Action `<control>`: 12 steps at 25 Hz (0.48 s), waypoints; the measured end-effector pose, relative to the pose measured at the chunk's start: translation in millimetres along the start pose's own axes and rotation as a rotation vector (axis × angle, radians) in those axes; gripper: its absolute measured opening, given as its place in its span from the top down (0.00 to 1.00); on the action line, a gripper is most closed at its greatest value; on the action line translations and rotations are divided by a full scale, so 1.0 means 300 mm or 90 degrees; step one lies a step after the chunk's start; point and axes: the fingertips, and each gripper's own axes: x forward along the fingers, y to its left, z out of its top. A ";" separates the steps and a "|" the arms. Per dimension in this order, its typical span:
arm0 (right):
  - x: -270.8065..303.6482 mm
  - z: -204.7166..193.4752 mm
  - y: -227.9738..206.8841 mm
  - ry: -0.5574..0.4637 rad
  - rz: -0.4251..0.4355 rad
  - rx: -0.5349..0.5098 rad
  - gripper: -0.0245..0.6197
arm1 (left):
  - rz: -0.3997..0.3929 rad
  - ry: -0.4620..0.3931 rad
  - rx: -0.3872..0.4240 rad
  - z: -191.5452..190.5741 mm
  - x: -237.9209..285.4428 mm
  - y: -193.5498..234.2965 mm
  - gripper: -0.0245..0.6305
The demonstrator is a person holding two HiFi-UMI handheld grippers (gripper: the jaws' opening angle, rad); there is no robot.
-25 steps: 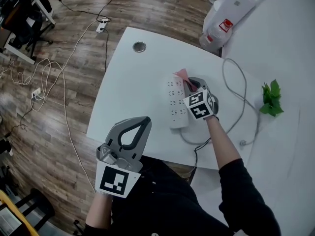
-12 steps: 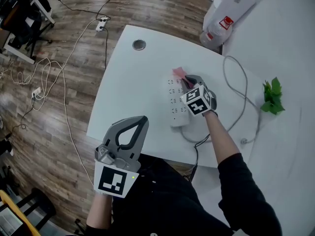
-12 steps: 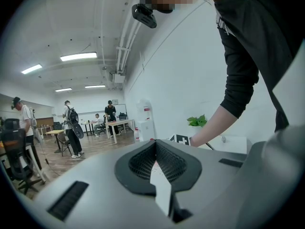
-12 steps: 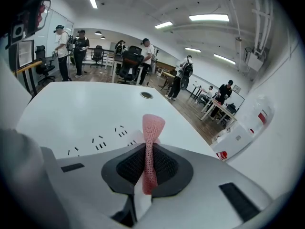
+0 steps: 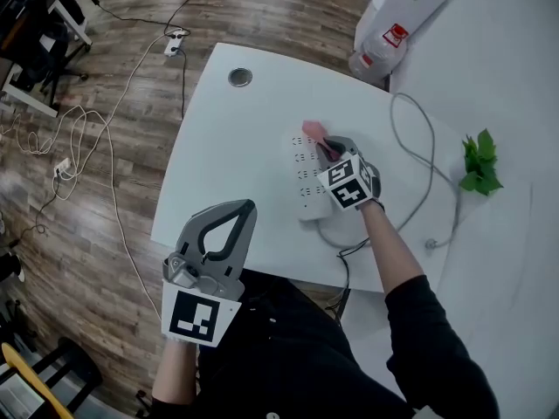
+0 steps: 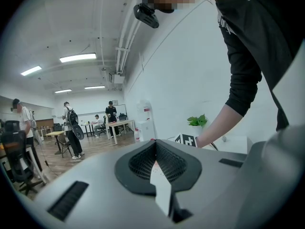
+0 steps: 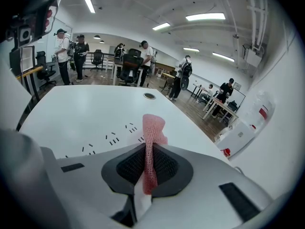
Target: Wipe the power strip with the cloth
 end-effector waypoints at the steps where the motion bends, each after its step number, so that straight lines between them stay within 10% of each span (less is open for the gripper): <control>1: -0.006 -0.006 0.006 -0.001 0.001 0.001 0.88 | -0.002 0.000 0.001 0.001 0.002 -0.004 0.94; 12: -0.102 -0.079 0.104 -0.004 0.017 0.015 0.88 | -0.026 -0.008 0.005 0.023 0.008 -0.055 0.94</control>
